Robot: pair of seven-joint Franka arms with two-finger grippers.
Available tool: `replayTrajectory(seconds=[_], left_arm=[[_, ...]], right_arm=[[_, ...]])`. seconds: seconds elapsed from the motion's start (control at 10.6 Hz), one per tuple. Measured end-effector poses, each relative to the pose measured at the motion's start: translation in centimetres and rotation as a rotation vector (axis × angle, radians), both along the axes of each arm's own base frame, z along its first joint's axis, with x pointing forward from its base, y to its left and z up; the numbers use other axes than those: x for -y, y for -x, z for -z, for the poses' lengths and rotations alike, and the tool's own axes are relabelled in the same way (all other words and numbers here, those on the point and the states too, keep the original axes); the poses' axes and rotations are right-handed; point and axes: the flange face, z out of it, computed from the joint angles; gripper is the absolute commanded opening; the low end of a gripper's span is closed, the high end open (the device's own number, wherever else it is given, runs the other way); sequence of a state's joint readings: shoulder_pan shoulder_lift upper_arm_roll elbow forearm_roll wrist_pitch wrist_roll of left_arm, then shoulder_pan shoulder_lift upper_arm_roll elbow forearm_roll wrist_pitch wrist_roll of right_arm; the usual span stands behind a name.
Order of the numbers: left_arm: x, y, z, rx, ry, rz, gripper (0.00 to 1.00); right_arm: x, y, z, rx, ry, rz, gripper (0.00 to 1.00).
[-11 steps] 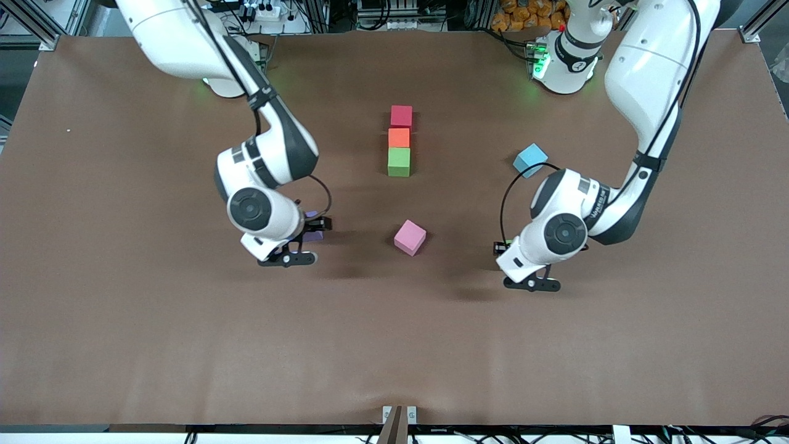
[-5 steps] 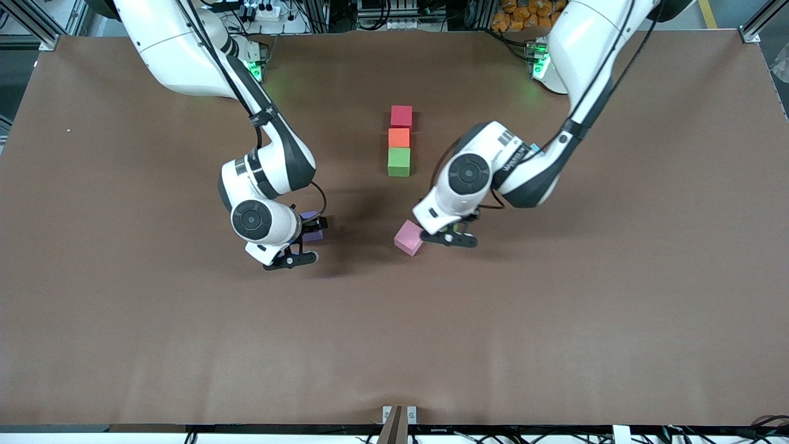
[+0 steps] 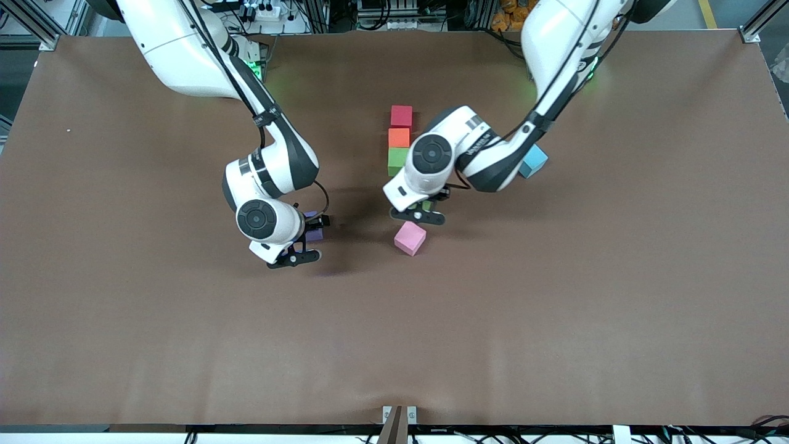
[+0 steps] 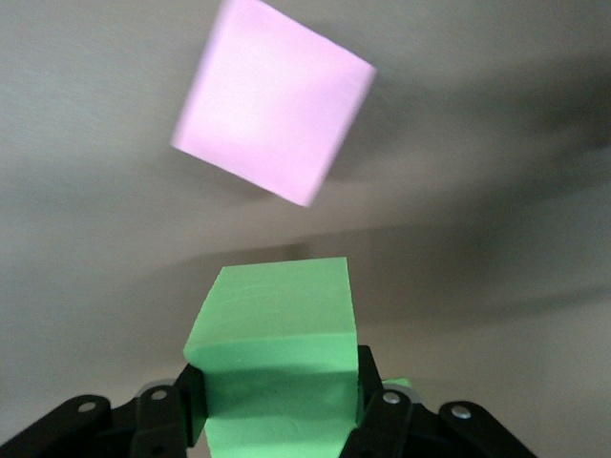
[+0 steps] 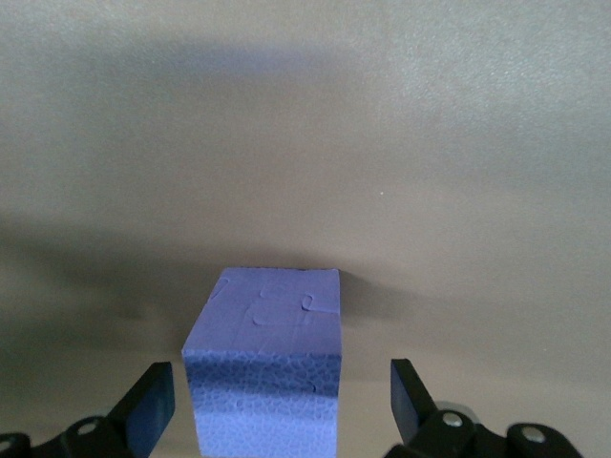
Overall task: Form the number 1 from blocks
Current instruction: 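Place the second green cube below the first green with the left gripper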
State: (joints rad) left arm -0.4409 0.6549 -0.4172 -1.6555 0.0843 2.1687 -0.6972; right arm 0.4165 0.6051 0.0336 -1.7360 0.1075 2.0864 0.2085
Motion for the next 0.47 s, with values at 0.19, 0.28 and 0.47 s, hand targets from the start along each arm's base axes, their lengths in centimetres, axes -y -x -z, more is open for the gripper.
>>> replayTrajectory(seconds=[0.19, 0.28, 0.47], left_arm=[[2.1, 2.0, 1.9, -0.006, 0.007, -0.023, 0.00], [2.7, 2.8, 2.8, -0.013, 0.005, -0.026, 0.00], [3.1, 3.5, 3.8, -0.027, -0.005, -0.027, 0.00]], right_arm=[[0.1, 0.1, 0.9, 0.009, -0.002, 0.002, 0.37], [0.1, 0.1, 1.0, 0.010, -0.003, 0.002, 0.08], [0.1, 0.0, 0.9, 0.016, -0.005, 0.003, 0.00]])
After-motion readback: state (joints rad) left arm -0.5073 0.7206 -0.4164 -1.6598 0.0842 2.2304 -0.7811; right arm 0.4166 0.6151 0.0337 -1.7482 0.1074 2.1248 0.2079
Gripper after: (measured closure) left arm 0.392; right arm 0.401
